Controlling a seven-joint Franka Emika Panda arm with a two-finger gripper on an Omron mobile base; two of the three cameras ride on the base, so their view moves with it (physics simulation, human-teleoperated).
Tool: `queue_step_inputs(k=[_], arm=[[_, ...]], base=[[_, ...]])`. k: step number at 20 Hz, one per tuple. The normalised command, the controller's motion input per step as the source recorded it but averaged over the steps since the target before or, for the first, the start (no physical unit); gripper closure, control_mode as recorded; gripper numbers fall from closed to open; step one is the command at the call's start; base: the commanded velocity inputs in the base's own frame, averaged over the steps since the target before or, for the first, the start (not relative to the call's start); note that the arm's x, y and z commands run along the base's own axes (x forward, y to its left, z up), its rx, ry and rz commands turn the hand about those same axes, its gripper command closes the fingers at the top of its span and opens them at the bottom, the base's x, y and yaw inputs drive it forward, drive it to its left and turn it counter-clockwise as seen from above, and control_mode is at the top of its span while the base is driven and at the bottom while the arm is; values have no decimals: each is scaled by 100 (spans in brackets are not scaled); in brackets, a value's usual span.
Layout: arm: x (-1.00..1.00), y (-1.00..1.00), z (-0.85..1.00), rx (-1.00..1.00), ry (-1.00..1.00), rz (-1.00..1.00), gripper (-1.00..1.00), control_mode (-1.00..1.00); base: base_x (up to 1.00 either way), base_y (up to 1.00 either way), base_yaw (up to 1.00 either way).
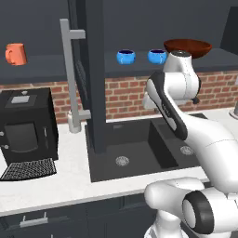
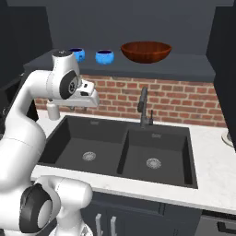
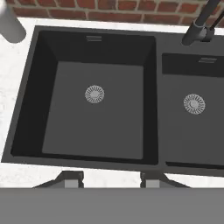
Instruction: Gather all objects into one cabinet and sort the glasses and bowls to opposite sides.
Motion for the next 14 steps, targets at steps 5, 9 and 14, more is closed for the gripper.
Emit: queue_step_inputs(k=[5, 9, 14], arm=[[-7, 0, 0, 0, 0, 0, -100, 100], [0, 0, 0, 0, 0, 0, -100, 100], [0, 0, 0, 0, 0, 0, -100, 100]], base=[[-32, 0, 0], [-99, -17, 0], [-100, -24, 0]])
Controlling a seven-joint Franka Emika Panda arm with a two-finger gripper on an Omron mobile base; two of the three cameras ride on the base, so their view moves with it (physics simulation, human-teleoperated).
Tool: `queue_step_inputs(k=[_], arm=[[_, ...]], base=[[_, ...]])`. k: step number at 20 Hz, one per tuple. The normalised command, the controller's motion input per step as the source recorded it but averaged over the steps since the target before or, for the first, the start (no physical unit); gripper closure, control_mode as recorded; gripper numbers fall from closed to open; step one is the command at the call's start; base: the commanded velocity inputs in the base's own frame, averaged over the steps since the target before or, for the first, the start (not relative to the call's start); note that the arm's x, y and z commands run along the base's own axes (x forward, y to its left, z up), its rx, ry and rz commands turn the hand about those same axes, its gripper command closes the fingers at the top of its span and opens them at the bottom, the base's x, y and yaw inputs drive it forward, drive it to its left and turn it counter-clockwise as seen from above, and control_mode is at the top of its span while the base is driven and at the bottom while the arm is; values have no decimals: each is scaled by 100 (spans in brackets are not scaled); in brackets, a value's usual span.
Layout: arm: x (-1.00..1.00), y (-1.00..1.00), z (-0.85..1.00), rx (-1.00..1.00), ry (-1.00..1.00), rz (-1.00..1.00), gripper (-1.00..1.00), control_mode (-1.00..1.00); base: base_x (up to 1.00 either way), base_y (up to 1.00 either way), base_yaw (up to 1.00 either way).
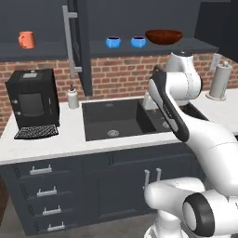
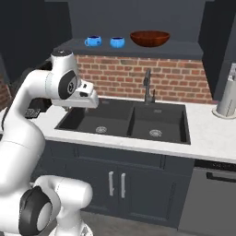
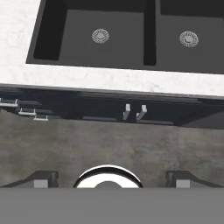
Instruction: Gather all objects into one cabinet and sort the glasses and bowls to opposite sides.
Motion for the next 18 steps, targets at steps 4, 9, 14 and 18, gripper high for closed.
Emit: queue_step_inputs(k=[4, 9, 14, 18], arm=[[0, 0, 0, 0, 0, 0, -100, 100], [0, 0, 0, 0, 0, 0, -100, 100], [0, 0, 0, 0, 0, 0, -100, 100], [0, 0, 0, 0, 0, 0, -100, 100]], base=[[-84, -22, 0], [-41, -20, 0], [-11, 12, 2], [0, 68, 4]])
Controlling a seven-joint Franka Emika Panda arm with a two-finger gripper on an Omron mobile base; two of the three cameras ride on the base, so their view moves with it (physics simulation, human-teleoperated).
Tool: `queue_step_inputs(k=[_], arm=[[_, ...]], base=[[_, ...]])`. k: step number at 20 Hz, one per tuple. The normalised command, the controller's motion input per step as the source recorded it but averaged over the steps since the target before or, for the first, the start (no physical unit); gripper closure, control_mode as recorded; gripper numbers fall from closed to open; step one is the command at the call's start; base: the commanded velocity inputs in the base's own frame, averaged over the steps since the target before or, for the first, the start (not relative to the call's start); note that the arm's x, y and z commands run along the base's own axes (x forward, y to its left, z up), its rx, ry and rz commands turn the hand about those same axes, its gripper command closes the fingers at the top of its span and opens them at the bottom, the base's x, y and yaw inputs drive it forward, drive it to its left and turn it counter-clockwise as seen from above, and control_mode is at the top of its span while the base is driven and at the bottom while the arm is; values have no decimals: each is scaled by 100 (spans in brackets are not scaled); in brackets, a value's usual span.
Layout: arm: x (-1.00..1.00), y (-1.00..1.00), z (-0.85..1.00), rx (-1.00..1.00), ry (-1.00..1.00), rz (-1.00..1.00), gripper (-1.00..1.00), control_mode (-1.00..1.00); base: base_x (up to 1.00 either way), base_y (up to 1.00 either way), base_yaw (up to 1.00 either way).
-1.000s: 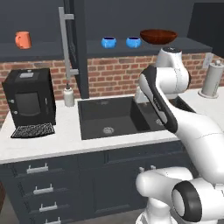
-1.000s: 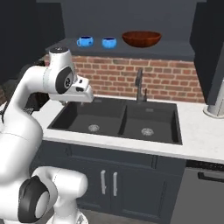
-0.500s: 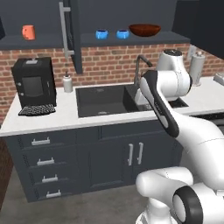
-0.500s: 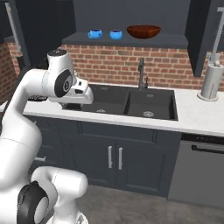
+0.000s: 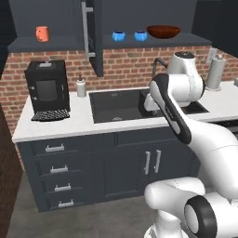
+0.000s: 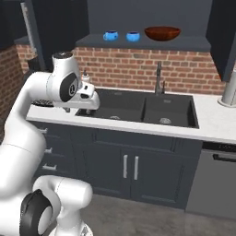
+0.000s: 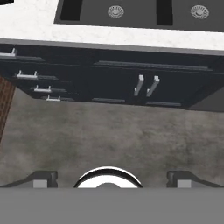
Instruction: Gather all objects into one cabinet and sort the glasses and bowls to opposite sides.
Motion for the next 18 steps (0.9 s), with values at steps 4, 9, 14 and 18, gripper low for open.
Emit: queue_step_inputs(k=[4, 9, 14, 18], arm=[[0, 0, 0, 0, 0, 0, -100, 100], [0, 0, 0, 0, 0, 0, -100, 100], [0, 0, 0, 0, 0, 0, -100, 100], [0, 0, 0, 0, 0, 0, -100, 100]], base=[[-2, 84, 0], [-1, 90, 0], [12, 83, 0], [18, 59, 0]])
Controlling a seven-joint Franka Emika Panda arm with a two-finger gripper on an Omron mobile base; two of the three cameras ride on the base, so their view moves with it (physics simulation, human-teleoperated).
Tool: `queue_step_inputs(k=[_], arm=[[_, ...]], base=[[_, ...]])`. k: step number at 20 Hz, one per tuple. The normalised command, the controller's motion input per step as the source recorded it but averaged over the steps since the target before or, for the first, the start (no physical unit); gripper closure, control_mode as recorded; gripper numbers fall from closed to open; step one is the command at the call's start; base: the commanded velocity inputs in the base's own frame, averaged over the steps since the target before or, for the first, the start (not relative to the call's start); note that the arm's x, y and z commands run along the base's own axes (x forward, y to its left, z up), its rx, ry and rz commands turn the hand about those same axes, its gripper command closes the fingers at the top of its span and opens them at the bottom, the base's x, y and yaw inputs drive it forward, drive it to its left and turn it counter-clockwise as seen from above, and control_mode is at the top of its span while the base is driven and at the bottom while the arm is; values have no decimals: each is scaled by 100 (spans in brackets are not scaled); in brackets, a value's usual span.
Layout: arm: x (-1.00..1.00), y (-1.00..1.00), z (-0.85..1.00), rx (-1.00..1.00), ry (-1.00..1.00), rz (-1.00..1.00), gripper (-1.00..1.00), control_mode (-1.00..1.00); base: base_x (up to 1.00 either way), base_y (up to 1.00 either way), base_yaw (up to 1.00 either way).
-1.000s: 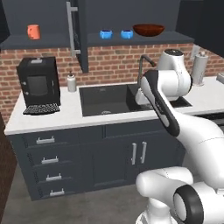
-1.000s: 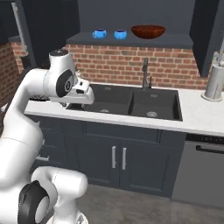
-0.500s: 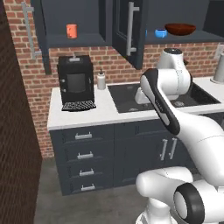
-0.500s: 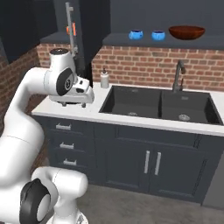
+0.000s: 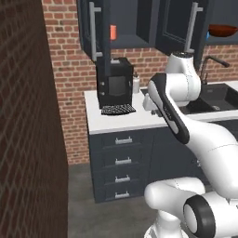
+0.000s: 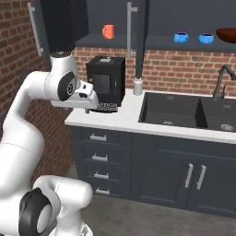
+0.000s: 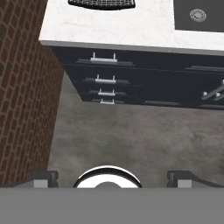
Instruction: Gather all objects into one cabinet and sort the glasses and bowls to opposite sides.
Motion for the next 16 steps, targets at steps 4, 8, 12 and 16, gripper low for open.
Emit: queue_step_inputs(k=[4, 8, 12, 16], arm=[[0, 0, 0, 0, 0, 0, -100, 100], [0, 0, 0, 0, 0, 0, -100, 100], [0, 0, 0, 0, 0, 0, -100, 100], [0, 0, 0, 0, 0, 0, -100, 100]], base=[[42, 41, 0], [37, -2, 0], [27, -11, 0], [49, 0, 0]])
